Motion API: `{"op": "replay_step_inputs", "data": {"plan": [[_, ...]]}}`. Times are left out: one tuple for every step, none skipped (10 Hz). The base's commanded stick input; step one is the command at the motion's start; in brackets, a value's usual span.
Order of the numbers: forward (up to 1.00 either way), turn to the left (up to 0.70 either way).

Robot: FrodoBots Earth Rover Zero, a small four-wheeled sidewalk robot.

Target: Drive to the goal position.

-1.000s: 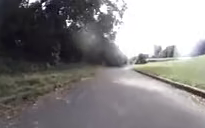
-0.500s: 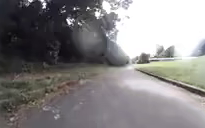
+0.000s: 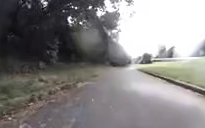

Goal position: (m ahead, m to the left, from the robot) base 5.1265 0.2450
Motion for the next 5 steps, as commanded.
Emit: {"op": "replay_step_inputs", "data": {"plan": [[1.0, -0.01], [1.0, -0.03], [1.0, -0.4], [1.0, -0.4], [1.0, -0.4]]}}
